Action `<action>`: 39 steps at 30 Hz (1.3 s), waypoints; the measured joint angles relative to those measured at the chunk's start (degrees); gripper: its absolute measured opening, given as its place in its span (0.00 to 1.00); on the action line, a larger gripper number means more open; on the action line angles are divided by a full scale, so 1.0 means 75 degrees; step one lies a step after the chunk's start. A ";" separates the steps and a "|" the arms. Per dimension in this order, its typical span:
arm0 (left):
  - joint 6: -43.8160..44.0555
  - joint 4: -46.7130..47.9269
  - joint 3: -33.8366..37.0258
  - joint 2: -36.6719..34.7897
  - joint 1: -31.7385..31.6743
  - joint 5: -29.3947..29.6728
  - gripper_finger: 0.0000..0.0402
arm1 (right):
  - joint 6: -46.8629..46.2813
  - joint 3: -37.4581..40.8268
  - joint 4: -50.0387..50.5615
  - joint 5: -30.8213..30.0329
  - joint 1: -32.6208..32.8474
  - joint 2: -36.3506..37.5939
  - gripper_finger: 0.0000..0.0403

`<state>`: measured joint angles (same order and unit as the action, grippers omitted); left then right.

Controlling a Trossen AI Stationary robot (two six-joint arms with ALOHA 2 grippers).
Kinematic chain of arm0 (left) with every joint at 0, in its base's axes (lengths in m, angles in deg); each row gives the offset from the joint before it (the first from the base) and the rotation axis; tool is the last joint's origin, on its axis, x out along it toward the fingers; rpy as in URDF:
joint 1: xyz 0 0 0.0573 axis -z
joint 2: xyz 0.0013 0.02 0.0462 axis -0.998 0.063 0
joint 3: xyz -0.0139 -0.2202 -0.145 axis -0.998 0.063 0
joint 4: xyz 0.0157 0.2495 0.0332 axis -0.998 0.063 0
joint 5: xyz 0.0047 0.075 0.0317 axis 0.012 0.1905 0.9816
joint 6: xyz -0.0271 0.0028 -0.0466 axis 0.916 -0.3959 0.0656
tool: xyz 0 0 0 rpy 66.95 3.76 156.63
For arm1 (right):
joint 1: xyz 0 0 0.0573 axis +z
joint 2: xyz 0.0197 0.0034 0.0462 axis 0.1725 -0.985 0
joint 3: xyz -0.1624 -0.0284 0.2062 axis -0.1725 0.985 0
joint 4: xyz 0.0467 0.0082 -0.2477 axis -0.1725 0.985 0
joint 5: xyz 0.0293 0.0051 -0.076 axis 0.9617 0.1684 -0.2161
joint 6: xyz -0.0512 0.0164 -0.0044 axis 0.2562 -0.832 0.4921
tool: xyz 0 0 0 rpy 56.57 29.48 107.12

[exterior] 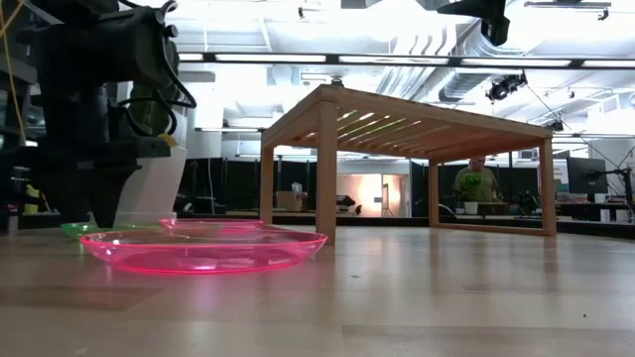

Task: Place and stack plates onto a shelf
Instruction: Stack the top green plate on top of the other green plate on the shelf

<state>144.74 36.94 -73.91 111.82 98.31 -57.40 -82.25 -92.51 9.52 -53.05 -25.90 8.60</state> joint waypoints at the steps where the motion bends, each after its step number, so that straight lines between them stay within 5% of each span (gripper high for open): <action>1: -0.0051 -0.0009 0.0000 -0.0002 0.0000 0.0001 0.34 | 0.0002 0.0000 0.0001 0.0001 0.0000 0.0001 0.40; 11: -0.0755 0.0041 0.0000 -0.0257 0.0020 0.0009 0.02 | 0.0002 0.0000 0.0000 0.0005 0.0000 -0.0001 0.40; 23: -0.1451 0.1263 -0.0008 -0.3219 0.0020 0.0040 0.00 | -0.0015 0.0000 0.0002 0.0043 -0.0002 -0.0002 0.40; 31: -0.1714 0.0629 -0.0009 -0.5232 0.0020 -0.0592 0.00 | -0.0027 0.0000 -0.0004 -0.0077 -0.0003 -0.0005 0.40; 39: -0.2498 -0.0687 -0.0978 -0.5230 -0.0154 -0.0301 0.00 | -0.0027 0.0000 -0.0006 -0.0117 -0.0003 -0.0008 0.40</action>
<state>126.00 31.79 -81.25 72.59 97.16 -59.66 -82.46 -92.51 9.47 -53.93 -25.92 8.55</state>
